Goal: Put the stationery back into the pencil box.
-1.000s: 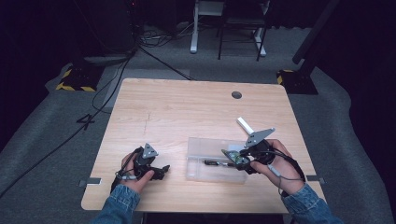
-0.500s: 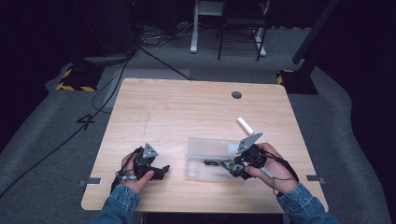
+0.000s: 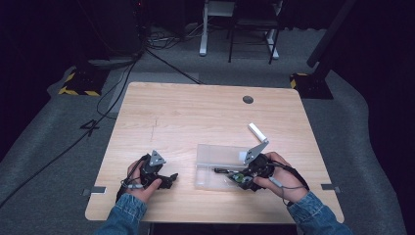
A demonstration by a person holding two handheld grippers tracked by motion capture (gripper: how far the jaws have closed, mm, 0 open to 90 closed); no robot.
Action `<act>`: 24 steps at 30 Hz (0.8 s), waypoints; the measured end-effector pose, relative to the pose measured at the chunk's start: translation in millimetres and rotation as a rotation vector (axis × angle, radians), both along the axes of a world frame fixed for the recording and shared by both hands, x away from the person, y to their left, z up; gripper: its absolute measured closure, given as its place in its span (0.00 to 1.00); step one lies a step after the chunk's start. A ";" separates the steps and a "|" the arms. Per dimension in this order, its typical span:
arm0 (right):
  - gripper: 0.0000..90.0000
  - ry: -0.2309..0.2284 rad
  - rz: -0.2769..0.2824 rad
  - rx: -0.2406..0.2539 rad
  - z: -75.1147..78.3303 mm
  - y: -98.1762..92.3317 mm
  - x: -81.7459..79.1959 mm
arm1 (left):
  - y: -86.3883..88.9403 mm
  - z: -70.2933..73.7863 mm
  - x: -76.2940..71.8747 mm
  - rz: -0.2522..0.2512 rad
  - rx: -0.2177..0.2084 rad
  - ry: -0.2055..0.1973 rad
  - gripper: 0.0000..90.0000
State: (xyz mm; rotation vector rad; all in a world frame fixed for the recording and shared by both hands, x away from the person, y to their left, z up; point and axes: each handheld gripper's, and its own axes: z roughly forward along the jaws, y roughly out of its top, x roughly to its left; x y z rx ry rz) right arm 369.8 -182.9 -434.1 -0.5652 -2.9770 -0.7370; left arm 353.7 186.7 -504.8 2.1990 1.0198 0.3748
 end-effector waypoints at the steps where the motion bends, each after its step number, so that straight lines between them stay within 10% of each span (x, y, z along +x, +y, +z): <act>1: 0.47 0.001 0.003 -0.002 -0.5 0.3 0.1 | 0.0 0.0 -0.1 0.000 0.000 0.002 0.12; 24: 0.46 0.027 -0.011 -0.034 -11.8 1.0 9.7 | -0.1 0.0 0.0 0.001 0.000 0.000 0.12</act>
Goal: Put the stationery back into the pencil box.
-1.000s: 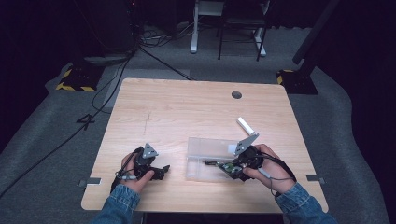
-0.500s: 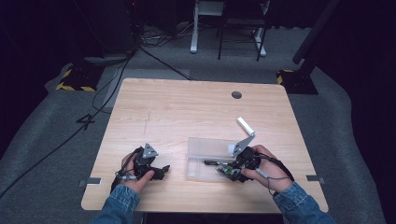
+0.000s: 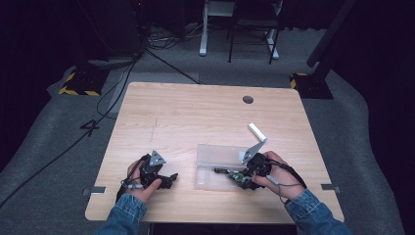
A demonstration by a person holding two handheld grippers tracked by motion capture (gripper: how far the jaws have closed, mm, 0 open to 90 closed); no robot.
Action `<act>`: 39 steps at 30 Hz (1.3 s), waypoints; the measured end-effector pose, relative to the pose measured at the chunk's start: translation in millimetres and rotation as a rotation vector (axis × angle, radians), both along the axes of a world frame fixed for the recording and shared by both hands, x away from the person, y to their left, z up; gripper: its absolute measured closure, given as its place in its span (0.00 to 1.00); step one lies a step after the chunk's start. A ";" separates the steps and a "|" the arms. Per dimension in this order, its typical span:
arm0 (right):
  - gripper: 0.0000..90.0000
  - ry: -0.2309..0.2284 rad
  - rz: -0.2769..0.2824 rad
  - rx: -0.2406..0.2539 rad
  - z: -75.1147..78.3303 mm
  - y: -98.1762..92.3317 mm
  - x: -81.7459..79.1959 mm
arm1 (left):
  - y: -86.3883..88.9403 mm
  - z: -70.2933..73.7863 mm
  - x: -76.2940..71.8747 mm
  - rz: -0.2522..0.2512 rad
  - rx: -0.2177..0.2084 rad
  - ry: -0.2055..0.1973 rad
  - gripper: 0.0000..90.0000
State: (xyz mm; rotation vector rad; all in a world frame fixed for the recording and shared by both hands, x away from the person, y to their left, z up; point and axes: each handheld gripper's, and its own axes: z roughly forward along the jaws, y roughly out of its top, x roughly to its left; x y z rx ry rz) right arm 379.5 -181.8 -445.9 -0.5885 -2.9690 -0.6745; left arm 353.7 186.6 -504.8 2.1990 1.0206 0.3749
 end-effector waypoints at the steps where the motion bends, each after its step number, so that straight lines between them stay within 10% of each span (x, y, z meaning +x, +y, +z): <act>1: 0.46 0.002 -0.005 -0.003 -0.7 0.0 0.4 | 0.0 0.0 0.0 0.000 0.000 0.000 0.12; 27: 0.52 -0.047 -0.025 -0.006 0.1 -4.2 1.2 | 0.0 0.0 -0.1 0.000 -0.001 0.001 0.12; 39: 0.88 -0.102 -0.034 0.059 9.3 17.0 0.4 | 0.0 0.0 -0.3 -0.001 0.000 0.000 0.12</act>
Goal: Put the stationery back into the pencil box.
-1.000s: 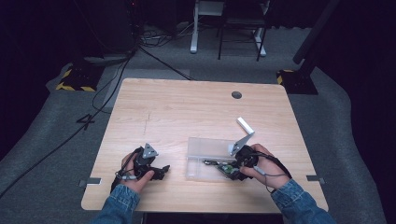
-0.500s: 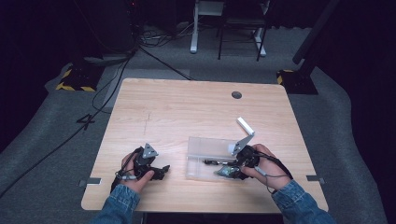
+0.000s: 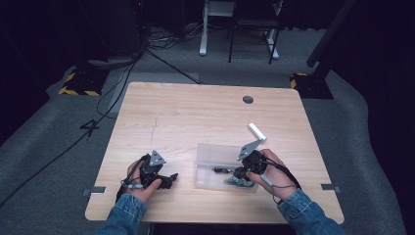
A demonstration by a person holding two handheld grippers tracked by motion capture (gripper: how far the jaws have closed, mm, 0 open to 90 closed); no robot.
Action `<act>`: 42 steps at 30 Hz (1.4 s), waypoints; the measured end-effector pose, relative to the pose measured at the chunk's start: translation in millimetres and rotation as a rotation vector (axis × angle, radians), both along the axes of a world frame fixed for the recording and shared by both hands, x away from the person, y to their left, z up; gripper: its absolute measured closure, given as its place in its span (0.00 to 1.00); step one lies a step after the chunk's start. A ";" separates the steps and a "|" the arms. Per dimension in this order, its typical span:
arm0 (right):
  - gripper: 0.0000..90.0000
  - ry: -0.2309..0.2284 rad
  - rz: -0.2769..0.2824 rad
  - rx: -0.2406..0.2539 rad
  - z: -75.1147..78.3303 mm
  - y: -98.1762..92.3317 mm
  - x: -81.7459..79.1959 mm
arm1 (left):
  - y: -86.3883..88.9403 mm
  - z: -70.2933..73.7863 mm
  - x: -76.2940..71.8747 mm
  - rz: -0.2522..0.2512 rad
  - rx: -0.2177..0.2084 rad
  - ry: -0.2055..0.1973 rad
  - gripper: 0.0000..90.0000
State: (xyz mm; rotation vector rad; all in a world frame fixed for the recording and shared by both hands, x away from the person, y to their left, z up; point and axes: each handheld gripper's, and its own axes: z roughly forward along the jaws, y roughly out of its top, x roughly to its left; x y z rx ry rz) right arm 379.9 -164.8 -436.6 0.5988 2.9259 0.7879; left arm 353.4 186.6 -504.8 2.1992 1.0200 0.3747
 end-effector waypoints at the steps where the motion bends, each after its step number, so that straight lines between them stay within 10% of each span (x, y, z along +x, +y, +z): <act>1: 0.87 0.001 0.000 0.002 -0.9 2.2 1.0 | 0.3 0.4 -0.4 -0.001 0.005 0.002 0.12; 22: 0.90 0.046 0.002 -0.037 -26.9 29.6 10.8 | 4.4 0.3 -5.6 -0.012 0.007 -0.005 0.12; 42: 0.78 0.045 -0.004 0.000 -17.5 21.9 7.9 | 4.4 0.0 -6.3 -0.007 0.003 -0.004 0.12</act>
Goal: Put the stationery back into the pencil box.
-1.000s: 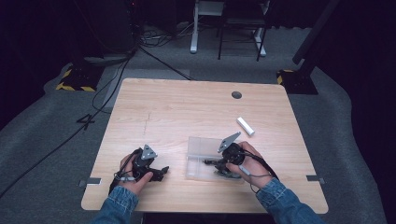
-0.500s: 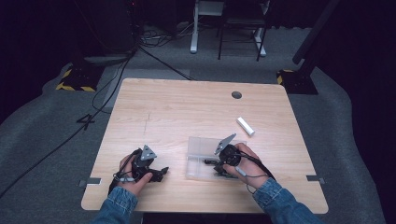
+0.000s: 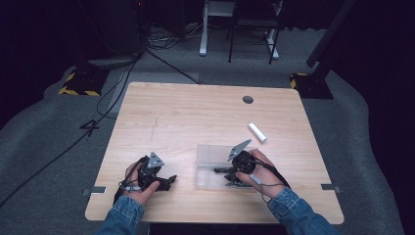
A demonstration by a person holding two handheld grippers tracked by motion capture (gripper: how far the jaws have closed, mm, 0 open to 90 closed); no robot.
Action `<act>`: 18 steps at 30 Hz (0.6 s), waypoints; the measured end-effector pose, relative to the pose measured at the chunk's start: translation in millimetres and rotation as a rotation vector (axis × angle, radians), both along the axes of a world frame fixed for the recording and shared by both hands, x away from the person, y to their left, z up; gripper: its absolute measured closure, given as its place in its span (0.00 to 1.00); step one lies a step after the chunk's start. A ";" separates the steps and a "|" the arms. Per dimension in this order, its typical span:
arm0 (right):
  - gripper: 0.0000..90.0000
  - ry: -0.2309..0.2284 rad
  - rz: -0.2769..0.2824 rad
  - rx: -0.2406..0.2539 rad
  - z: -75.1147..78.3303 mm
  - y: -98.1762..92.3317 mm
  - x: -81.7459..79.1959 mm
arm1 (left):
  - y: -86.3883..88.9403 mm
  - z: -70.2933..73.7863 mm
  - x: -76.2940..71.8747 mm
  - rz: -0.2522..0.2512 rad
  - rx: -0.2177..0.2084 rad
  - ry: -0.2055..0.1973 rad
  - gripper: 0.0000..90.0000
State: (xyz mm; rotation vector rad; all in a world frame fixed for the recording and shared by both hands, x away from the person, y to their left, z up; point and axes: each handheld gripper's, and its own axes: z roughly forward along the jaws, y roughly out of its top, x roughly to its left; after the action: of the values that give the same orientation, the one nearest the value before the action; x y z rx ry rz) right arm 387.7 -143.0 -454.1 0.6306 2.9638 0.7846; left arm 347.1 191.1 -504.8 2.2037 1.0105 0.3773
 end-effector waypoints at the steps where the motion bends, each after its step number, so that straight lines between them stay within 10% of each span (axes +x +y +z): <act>1: 0.77 -0.005 -0.002 0.012 2.2 -1.3 0.4 | 0.6 0.2 -0.8 0.001 0.000 0.005 0.12; 18: 0.66 -0.090 -0.121 0.175 48.1 -38.8 21.1 | 21.9 -0.1 -14.0 0.061 -0.010 -0.006 0.16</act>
State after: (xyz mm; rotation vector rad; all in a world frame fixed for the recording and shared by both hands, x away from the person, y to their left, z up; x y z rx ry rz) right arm 408.9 -181.8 -406.0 0.7519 2.7669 1.0391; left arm 333.1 212.9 -505.0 2.1658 1.0761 0.4055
